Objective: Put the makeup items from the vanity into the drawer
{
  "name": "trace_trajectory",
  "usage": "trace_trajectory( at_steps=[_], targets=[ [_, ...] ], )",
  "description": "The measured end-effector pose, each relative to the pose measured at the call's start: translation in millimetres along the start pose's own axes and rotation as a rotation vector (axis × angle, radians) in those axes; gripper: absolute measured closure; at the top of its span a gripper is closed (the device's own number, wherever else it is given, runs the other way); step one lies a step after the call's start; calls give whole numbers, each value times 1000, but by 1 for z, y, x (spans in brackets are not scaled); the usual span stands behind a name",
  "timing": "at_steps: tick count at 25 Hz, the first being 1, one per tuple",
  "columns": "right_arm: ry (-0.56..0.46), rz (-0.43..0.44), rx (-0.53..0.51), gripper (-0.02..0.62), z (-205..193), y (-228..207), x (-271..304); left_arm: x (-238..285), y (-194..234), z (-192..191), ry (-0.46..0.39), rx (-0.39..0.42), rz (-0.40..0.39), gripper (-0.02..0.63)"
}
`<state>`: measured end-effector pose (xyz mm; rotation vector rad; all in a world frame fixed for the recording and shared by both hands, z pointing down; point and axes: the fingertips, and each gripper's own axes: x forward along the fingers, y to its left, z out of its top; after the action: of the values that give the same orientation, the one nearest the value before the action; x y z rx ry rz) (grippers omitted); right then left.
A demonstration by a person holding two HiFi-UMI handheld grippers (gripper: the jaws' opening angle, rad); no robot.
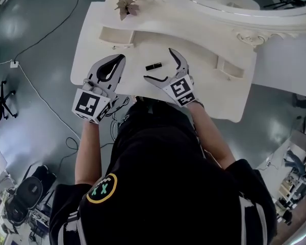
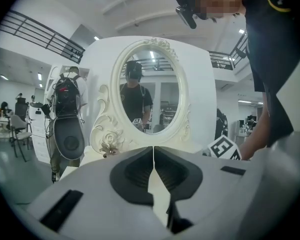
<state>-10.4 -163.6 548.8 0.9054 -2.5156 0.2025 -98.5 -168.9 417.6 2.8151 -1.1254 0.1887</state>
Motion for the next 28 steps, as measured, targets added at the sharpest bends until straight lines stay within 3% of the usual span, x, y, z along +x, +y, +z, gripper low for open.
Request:
trace_trajectory(
  at_steps=[8, 22, 25, 28],
  targets=[
    [142, 64, -28, -5, -69, 1, 38, 4, 6, 4, 13, 8, 36, 580],
    [254, 107, -88, 0, -92, 1, 59, -4, 10, 8, 6, 13, 77, 580],
    [252, 125, -110, 36, -92, 4, 56, -5, 8, 10, 4, 15, 74, 580],
    [247, 159, -146, 117, -91, 10, 51, -5, 7, 12, -1, 20, 78, 580]
  ],
)
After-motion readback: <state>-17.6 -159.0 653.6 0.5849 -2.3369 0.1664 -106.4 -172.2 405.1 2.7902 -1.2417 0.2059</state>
